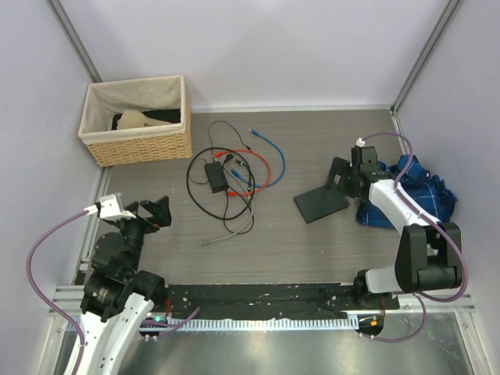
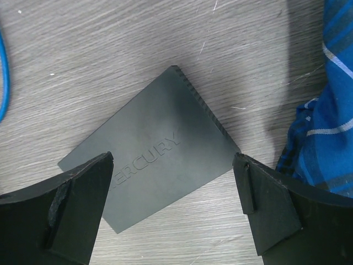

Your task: Insert the plug into the switch port

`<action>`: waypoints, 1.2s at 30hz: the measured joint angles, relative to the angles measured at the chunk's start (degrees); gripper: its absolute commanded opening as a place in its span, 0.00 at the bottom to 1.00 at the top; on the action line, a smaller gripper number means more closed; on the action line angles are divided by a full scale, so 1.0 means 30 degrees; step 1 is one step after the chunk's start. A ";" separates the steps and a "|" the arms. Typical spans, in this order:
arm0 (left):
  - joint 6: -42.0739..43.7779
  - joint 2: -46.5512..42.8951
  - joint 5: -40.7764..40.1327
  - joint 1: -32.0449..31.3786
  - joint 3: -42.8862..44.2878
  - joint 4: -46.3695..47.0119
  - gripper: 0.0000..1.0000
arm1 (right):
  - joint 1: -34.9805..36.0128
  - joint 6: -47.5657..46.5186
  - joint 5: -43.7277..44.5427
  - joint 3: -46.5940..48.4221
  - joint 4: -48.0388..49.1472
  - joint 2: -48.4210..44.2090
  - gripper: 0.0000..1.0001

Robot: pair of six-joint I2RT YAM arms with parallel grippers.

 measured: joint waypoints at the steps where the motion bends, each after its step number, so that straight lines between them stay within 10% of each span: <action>1: -0.0036 0.0000 0.0029 0.0000 0.0000 0.0000 1.00 | 0.0000 -0.0036 -0.0007 0.0000 0.0044 0.0138 1.00; 22: -0.1107 0.0576 0.1275 0.0000 -0.0109 0.0007 1.00 | -0.0182 -0.0073 -0.0408 -0.2441 0.2761 0.0634 1.00; 36: -0.2900 0.3453 0.3818 0.0000 -0.0175 0.0007 1.00 | 0.0270 0.3475 -0.5544 -0.7009 0.2208 -0.7169 0.94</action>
